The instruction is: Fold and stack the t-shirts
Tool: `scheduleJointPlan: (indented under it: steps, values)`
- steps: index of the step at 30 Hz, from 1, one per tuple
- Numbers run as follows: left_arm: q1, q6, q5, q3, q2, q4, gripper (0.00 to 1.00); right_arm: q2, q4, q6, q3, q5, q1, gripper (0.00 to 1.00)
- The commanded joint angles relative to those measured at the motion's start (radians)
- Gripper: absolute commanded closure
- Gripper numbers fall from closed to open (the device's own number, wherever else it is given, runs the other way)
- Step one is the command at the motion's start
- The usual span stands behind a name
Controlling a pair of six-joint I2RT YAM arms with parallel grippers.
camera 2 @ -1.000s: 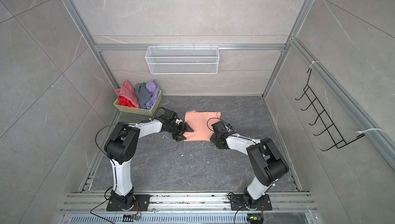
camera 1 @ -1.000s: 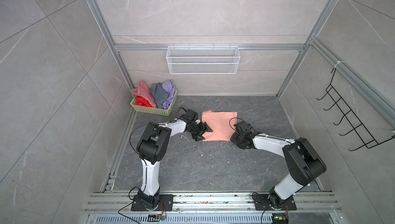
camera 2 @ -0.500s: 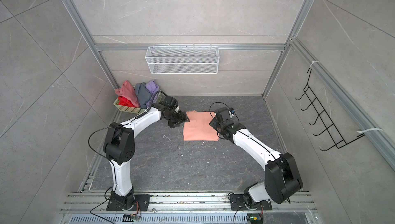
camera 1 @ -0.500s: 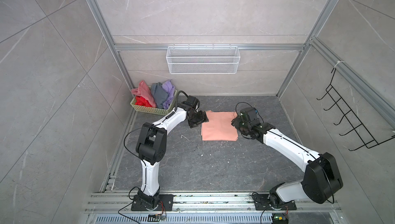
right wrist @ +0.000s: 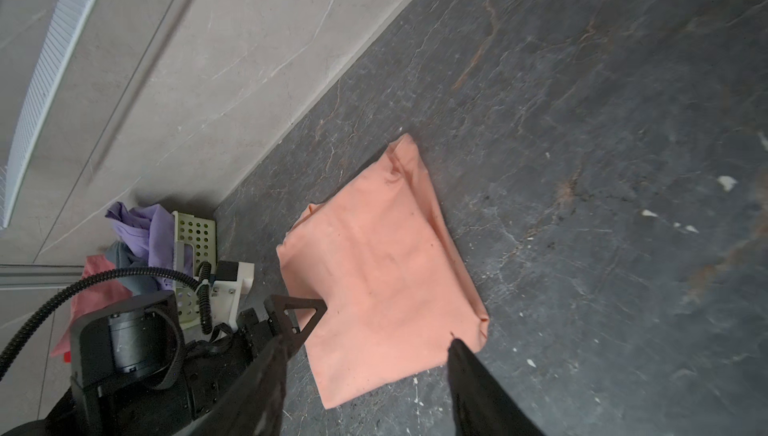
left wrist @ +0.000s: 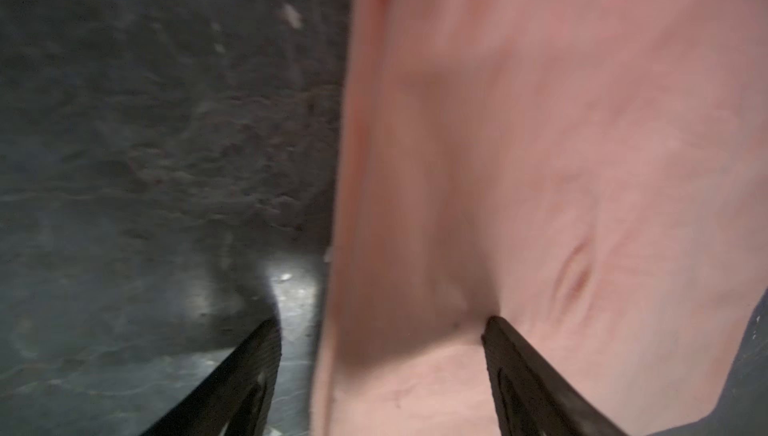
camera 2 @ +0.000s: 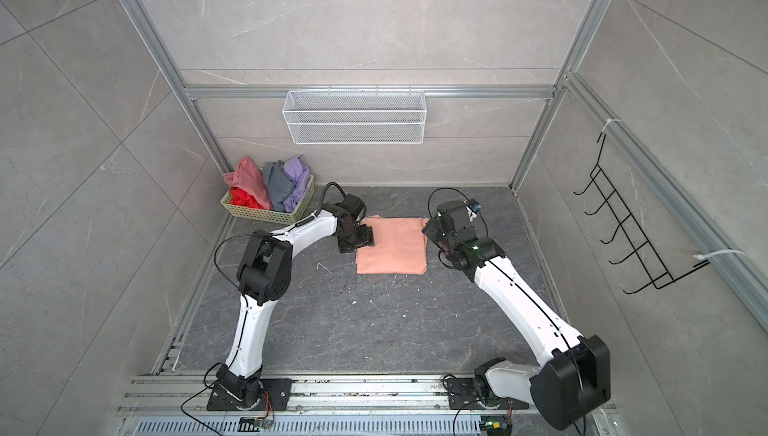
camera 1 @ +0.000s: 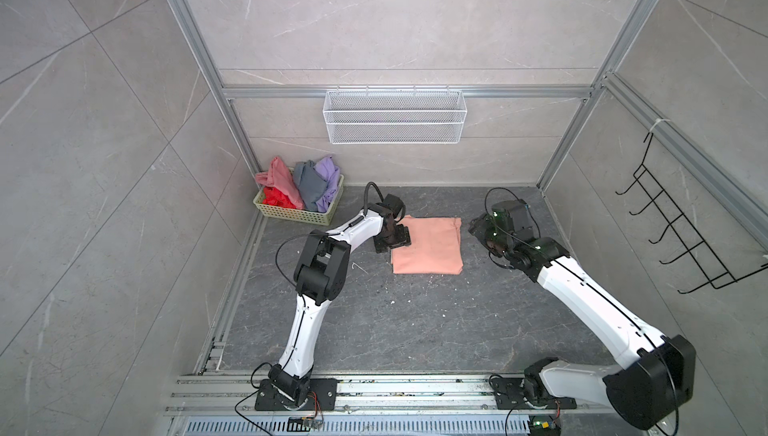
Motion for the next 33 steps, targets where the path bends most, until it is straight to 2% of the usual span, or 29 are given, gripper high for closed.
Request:
scheduleJointPlan:
  steps: [1, 5, 8, 10, 13, 17, 22, 27, 33]
  values:
    - [-0.076, -0.009, 0.026, 0.106, 0.084, -0.033, 0.20, -0.082, -0.112, -0.011, -0.033, 0.058, -0.018, 0.36]
    - [-0.150, -0.026, 0.147, 0.343, 0.220, -0.059, 0.21, -0.132, -0.176, -0.023, -0.040, 0.106, -0.030, 0.35]
    - [-0.186, -0.026, 0.226, 0.431, 0.233, -0.032, 0.21, -0.128, -0.196, -0.042, -0.040, 0.138, -0.035, 0.34]
    - [-0.184, -0.027, 0.225, 0.369, 0.170, 0.018, 0.20, -0.103, -0.189, -0.058, -0.035, 0.150, -0.042, 0.33]
    - [-0.149, -0.024, 0.163, 0.181, 0.007, 0.079, 0.19, -0.018, -0.158, -0.096, -0.007, 0.138, -0.056, 0.32]
    - [-0.057, -0.034, 0.135, -0.109, -0.207, 0.153, 0.19, 0.174, -0.134, -0.152, 0.088, 0.112, -0.068, 0.32]
    - [0.015, -0.030, 0.079, -0.352, -0.411, 0.161, 0.19, 0.399, -0.092, -0.158, 0.190, 0.083, -0.090, 0.32]
    - [0.038, -0.046, 0.027, -0.470, -0.526, 0.162, 0.18, 0.588, -0.064, -0.097, 0.291, -0.001, -0.116, 0.32]
    - [0.057, -0.040, 0.031, -0.471, -0.546, 0.166, 0.18, 0.774, -0.045, -0.026, 0.380, -0.057, -0.132, 0.33]
